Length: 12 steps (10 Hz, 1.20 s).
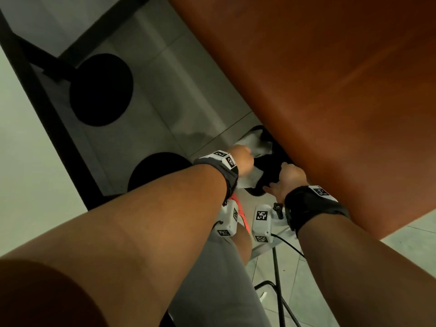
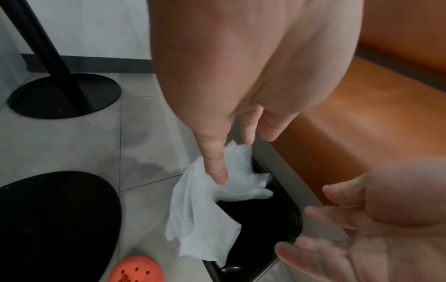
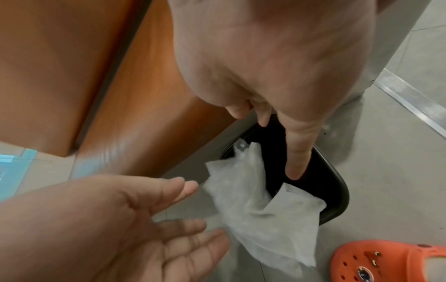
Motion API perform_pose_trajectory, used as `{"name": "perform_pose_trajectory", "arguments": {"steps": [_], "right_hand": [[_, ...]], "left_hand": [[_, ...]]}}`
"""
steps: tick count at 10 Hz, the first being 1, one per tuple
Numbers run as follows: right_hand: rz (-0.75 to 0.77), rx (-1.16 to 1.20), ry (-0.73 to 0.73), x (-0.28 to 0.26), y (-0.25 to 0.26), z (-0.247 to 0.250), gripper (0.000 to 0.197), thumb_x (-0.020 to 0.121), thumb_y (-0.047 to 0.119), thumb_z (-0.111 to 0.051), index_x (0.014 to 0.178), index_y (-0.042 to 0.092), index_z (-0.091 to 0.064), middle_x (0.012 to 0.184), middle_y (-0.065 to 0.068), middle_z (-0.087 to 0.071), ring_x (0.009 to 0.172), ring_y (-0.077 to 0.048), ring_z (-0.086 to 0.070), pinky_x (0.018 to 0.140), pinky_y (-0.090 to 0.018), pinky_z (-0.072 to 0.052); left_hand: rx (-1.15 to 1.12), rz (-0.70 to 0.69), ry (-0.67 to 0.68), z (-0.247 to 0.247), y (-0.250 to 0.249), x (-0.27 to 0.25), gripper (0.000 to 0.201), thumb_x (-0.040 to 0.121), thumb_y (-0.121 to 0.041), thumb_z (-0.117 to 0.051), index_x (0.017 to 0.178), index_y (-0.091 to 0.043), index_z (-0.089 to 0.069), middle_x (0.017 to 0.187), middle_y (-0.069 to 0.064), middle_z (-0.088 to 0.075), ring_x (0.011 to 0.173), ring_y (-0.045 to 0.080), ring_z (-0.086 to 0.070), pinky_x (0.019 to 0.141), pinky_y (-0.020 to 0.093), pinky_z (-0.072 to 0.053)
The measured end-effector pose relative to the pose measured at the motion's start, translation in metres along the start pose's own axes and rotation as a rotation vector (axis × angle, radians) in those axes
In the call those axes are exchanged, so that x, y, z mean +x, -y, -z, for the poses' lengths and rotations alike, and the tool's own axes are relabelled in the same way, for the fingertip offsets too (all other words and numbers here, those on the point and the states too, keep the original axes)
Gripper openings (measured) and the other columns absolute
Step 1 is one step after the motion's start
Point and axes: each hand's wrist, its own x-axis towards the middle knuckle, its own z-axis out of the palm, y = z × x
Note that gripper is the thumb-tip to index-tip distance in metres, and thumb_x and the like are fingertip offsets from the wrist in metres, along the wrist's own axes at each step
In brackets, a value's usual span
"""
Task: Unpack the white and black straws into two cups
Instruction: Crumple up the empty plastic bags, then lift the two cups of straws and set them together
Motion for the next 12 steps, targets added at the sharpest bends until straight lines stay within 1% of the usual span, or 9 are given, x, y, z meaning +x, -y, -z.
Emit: {"name": "perform_pose_trajectory", "arguments": {"steps": [2,3,4,5,6,7,9,11,12], "right_hand": [[0.105,-0.216,0.092,-0.014,0.001,0.000,0.047,0.103,0.021,-0.045,0.147,0.009,-0.039,0.151,-0.017,-0.042,0.132,-0.037,-0.050,0.098,-0.050,-0.051],[0.151,-0.269,0.128,-0.038,0.009,-0.002,0.049,0.098,0.019,-0.050,0.146,0.008,-0.043,0.138,-0.016,-0.050,0.113,-0.031,-0.057,0.086,-0.046,-0.053],[0.241,-0.346,0.159,-0.075,0.026,-0.011,0.018,0.097,0.016,-0.051,0.112,0.012,-0.061,0.111,-0.007,-0.057,0.082,-0.018,-0.060,0.070,-0.038,-0.052],[0.387,-0.413,0.162,-0.125,0.050,-0.014,0.017,0.095,0.013,-0.053,0.082,0.020,-0.063,0.088,-0.002,-0.064,0.073,-0.014,-0.064,0.070,-0.035,-0.054],[0.559,-0.414,0.212,-0.188,0.069,-0.011,0.008,0.086,0.015,-0.056,0.083,0.021,-0.061,0.081,-0.001,-0.063,0.065,-0.014,-0.062,0.059,-0.030,-0.054],[0.708,-0.436,0.286,-0.261,0.071,-0.016,0.009,0.074,0.021,-0.059,0.081,0.022,-0.063,0.082,-0.002,-0.064,0.069,-0.017,-0.062,0.072,-0.037,-0.054],[1.030,-0.806,0.433,-0.390,0.026,-0.045,0.015,0.078,0.030,-0.056,0.078,0.032,-0.071,0.077,0.000,-0.073,0.083,-0.028,-0.069,0.079,-0.048,-0.056],[1.174,-1.157,0.658,-0.467,-0.077,-0.094,0.014,0.094,0.029,-0.054,0.092,0.032,-0.067,0.092,0.009,-0.069,0.084,-0.010,-0.067,0.077,-0.034,-0.058],[1.215,-1.277,0.716,-0.480,-0.125,-0.120,0.024,0.092,0.035,-0.058,0.116,0.033,-0.061,0.106,0.010,-0.065,0.084,-0.008,-0.064,0.071,-0.029,-0.052]], "left_hand": [[-0.080,-0.031,-0.006,0.011,-0.012,-0.015,0.033,0.101,-0.011,-0.048,0.128,-0.008,-0.065,0.126,0.014,-0.067,0.115,0.030,-0.065,0.094,0.035,-0.054],[-0.054,-0.091,-0.045,0.030,-0.031,-0.033,0.032,0.101,-0.014,-0.048,0.125,-0.007,-0.067,0.123,0.013,-0.068,0.112,0.028,-0.066,0.081,0.031,-0.051],[0.038,-0.170,-0.106,0.055,-0.056,-0.066,0.032,0.102,-0.017,-0.047,0.124,-0.006,-0.068,0.123,0.011,-0.068,0.113,0.027,-0.064,0.076,0.026,-0.041],[0.111,-0.228,-0.192,0.088,-0.084,-0.113,0.027,0.101,-0.017,-0.047,0.110,-0.005,-0.070,0.108,0.010,-0.067,0.107,0.027,-0.064,0.074,0.027,-0.042],[0.209,-0.284,-0.278,0.122,-0.107,-0.179,0.028,0.098,-0.012,-0.044,0.074,-0.008,-0.057,0.085,0.008,-0.058,0.096,0.033,-0.064,0.071,0.032,-0.043],[0.150,-0.360,-0.412,0.145,-0.102,-0.255,0.029,0.099,-0.018,-0.044,0.079,-0.008,-0.062,0.086,0.009,-0.062,0.094,0.033,-0.063,0.073,0.031,-0.044],[0.030,-0.403,-0.686,0.157,-0.010,-0.380,0.027,0.096,-0.026,-0.047,0.081,-0.015,-0.067,0.089,0.003,-0.070,0.083,0.026,-0.063,0.073,0.035,-0.050],[-0.232,-0.276,-0.870,0.149,0.132,-0.472,0.019,0.096,-0.037,-0.052,0.085,-0.031,-0.067,0.083,-0.011,-0.069,0.077,0.013,-0.066,0.073,0.034,-0.055],[-0.380,-0.214,-0.917,0.137,0.196,-0.506,0.020,0.095,-0.039,-0.054,0.078,-0.034,-0.063,0.074,-0.011,-0.067,0.072,0.015,-0.067,0.072,0.039,-0.058]]}}
